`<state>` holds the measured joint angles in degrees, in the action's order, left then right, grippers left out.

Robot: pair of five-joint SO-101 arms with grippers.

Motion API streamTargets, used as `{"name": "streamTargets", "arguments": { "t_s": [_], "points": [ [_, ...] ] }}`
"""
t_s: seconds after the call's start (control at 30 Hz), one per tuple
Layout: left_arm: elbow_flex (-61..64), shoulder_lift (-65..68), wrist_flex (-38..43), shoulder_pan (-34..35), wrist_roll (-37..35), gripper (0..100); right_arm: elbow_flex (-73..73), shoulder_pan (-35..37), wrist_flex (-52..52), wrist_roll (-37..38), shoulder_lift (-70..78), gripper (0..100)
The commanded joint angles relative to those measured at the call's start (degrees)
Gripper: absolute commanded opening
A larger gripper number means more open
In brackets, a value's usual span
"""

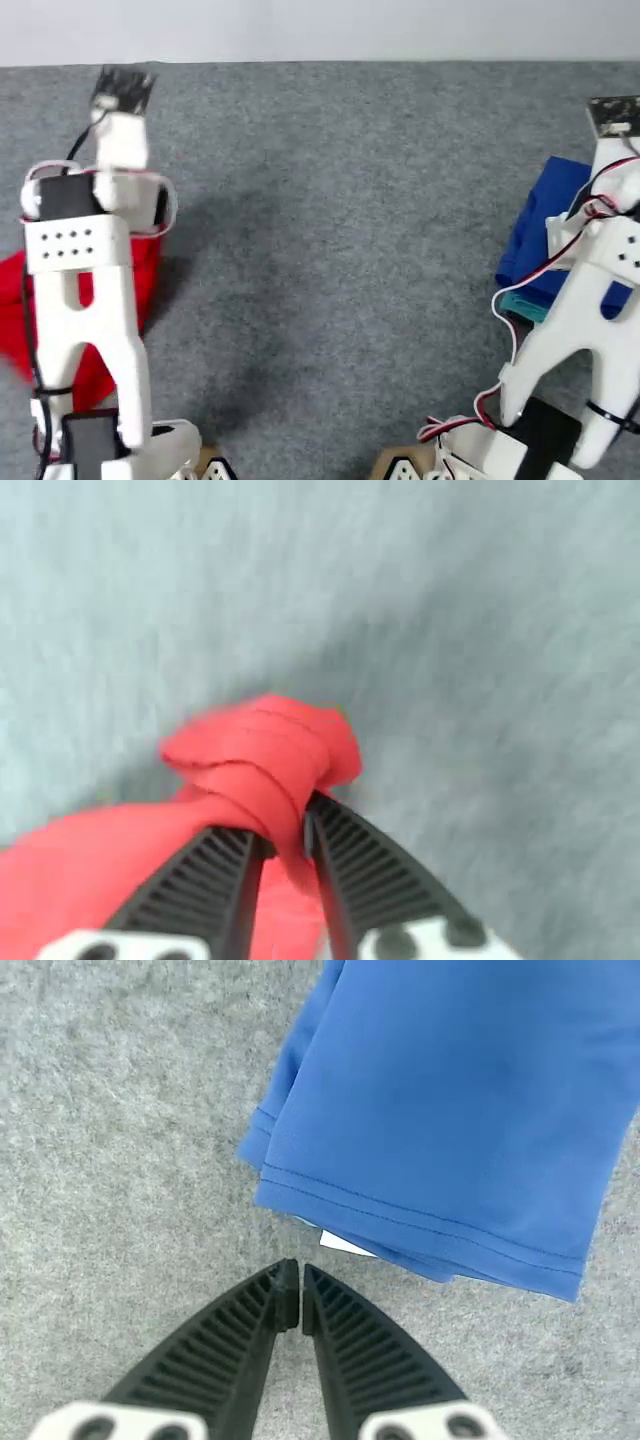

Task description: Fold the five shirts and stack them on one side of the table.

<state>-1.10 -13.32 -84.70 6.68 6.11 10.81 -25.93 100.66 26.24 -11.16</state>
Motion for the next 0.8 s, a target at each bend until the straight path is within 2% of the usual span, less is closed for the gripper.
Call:
{"name": "streamTargets", "arguments": {
  "t_s": [0.0, 0.13, 0.3, 0.5, 0.77],
  "points": [
    [-9.0, -1.9, 1.4, -8.9, -1.5, 0, 0.2, 0.7, 2.2, -0.7, -2.2, 1.5],
    [-14.1, 2.1, 2.5, -17.3, -1.5, 0, 0.2, 0.7, 2.3, -1.1, -2.2, 1.5],
    [-14.5, 10.2, 8.7, -21.9, -1.5, 1, 0.2, 0.7, 2.3, -4.2, -2.2, 1.5],
    [-15.4, 15.5, 8.4, -22.0, -3.5, 14, 0.2, 0.7, 2.3, -4.2, -2.2, 1.6],
    [-22.2, 15.4, -2.5, -19.0, -5.1, 16, 0.2, 4.2, 2.3, -4.2, -2.2, 1.5]
  ]
}}
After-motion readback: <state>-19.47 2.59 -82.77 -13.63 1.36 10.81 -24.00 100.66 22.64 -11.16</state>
